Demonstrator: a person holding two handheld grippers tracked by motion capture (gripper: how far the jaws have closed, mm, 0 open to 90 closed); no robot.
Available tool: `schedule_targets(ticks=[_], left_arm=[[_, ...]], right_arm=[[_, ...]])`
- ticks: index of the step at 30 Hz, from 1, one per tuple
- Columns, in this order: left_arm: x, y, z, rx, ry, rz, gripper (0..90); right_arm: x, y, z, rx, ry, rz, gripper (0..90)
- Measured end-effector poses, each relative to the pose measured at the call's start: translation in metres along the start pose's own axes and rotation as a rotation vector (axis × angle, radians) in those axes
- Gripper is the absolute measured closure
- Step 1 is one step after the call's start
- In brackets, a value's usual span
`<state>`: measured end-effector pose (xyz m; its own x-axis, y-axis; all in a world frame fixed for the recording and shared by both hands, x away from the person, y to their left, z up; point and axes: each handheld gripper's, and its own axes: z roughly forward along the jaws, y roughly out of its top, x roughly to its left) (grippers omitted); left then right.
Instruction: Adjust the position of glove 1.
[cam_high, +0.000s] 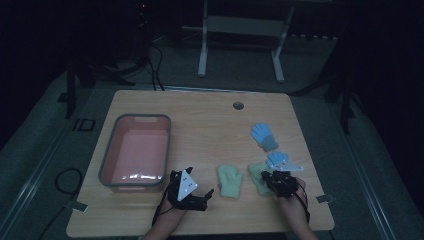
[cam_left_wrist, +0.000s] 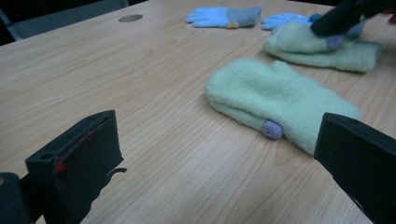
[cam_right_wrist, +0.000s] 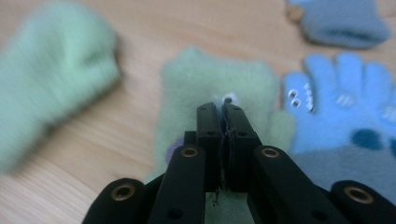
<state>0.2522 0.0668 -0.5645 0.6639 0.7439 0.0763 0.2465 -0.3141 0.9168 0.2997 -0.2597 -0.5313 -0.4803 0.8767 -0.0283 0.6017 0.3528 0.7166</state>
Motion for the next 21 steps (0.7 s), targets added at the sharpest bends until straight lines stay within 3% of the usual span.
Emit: schedule_targets(ticks=[6, 10, 16, 21], left_arm=[[-0.001, 0.000, 0.000, -0.004, 0.001, 0.012, 0.9], [-0.002, 0.000, 0.000, -0.002, -0.008, 0.018, 0.9], [-0.002, 0.000, 0.001, 0.000, -0.006, 0.008, 0.9], [-0.001, 0.000, 0.000, -0.002, -0.010, -0.001, 0.9]], right_arm=[[0.023, 0.025, -0.022, -0.065, -0.053, 0.033, 87.1], [0.039, 0.037, -0.027, -0.094, -0.068, 0.055, 87.1], [0.063, 0.048, -0.027, -0.119, -0.036, 0.115, 87.1], [0.082, 0.049, -0.021, -0.108, -0.023, 0.121, 87.1]])
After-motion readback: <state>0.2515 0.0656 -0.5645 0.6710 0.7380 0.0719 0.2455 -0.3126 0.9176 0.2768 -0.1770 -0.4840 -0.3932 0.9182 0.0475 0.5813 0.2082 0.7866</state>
